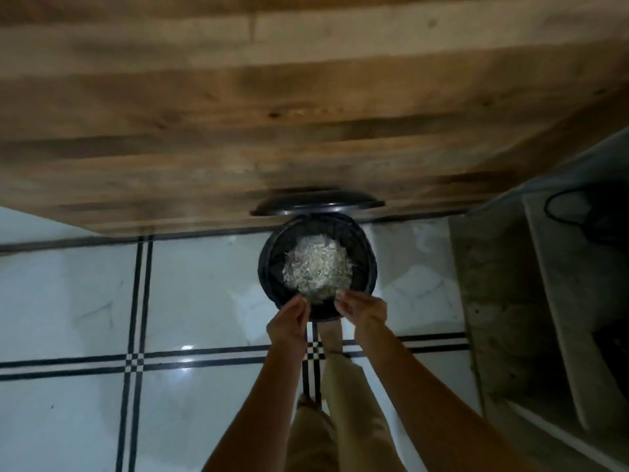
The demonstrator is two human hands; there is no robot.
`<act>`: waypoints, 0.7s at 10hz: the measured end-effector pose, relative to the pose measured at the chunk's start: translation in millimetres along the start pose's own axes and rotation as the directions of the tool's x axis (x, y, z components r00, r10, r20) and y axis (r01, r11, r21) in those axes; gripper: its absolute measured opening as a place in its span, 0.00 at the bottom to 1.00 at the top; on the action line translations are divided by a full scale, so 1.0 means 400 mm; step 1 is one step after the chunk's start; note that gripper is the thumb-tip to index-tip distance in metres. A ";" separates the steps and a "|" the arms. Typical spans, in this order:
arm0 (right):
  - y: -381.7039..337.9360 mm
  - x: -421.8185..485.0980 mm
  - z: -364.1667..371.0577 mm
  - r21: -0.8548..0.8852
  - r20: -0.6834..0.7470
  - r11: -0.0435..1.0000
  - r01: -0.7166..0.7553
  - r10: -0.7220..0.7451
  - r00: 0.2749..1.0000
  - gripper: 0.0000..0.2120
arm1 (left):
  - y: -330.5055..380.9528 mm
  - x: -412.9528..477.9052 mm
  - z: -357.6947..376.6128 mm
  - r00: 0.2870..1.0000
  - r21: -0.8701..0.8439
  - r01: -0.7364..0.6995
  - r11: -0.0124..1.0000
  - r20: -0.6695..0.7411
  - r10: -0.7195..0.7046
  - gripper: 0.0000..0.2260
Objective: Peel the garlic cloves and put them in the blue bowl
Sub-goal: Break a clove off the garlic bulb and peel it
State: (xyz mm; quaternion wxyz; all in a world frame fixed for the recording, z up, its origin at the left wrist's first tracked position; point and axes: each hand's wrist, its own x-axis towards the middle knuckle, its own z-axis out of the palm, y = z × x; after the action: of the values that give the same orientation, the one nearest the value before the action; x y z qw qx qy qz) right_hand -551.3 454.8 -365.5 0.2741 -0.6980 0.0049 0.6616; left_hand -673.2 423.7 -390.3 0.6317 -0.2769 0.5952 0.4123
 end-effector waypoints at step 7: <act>-0.076 -0.124 0.023 -0.493 0.105 0.844 0.209 -0.181 0.978 0.11 | 0.056 -0.222 0.034 0.853 0.696 -0.500 0.515 0.294 0.431 0.11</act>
State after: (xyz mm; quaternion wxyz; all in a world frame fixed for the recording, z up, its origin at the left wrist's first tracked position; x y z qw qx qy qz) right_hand -554.7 466.8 -308.0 0.1492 -0.7238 -0.2456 0.6273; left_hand -680.7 429.4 -298.2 0.5781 0.1969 0.7356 0.2932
